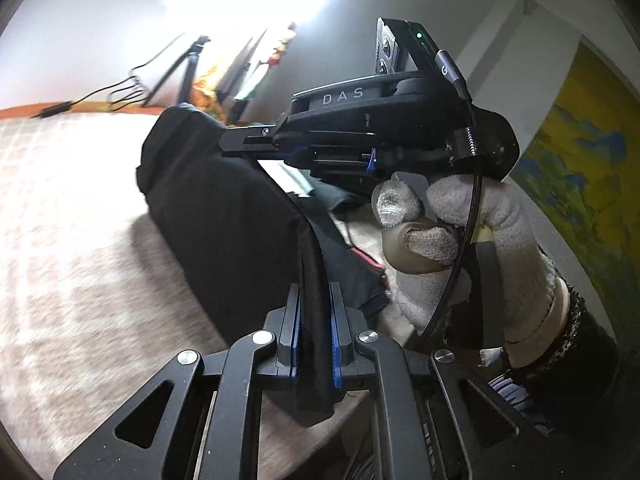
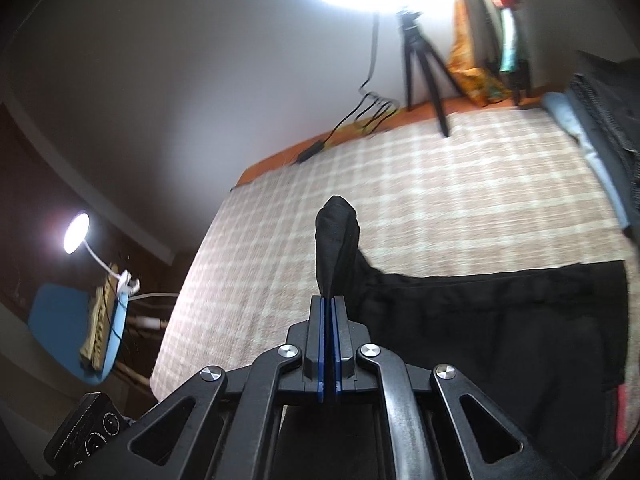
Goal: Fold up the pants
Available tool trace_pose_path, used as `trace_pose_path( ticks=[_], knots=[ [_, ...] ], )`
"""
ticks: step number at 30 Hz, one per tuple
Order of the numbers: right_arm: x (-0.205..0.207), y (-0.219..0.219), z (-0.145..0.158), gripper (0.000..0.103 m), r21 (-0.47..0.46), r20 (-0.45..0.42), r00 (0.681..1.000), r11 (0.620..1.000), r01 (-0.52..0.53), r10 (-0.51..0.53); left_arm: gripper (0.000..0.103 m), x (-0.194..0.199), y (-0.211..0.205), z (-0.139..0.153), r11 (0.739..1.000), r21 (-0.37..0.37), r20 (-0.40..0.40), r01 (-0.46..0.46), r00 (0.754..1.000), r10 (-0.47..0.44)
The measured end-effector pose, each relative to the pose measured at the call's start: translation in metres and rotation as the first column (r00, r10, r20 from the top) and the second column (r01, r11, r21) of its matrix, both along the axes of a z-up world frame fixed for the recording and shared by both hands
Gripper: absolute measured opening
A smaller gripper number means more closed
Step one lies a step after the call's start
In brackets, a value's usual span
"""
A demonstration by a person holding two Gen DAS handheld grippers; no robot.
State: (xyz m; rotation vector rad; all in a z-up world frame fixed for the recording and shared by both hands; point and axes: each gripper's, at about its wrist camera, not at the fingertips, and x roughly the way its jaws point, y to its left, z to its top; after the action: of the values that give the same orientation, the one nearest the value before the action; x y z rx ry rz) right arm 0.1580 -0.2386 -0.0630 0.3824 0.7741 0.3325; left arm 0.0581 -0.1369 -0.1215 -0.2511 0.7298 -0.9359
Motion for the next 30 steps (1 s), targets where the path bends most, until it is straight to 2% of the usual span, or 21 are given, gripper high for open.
trace_pose_path(
  ticks=[14,22,30],
  knots=[
    [-0.030,-0.092,0.000,0.000,0.074,0.025,0.988,0.986,0.150,-0.152,0.009,0.007,-0.071,0.008,0.993,0.010,0.010,0.118,0.993,-0.118],
    [-0.036,-0.139,-0.017,0.000,0.086,-0.004,0.975,0.972,0.220,-0.221,0.009,0.027,-0.117,0.002,0.986,0.023,-0.009,0.167,0.986,-0.167],
    [-0.037,-0.171,-0.033,0.000,0.087,-0.036,0.966,0.963,0.256,-0.254,0.009,0.031,-0.149,-0.008,0.978,0.041,-0.032,0.206,0.978,-0.205]
  ],
)
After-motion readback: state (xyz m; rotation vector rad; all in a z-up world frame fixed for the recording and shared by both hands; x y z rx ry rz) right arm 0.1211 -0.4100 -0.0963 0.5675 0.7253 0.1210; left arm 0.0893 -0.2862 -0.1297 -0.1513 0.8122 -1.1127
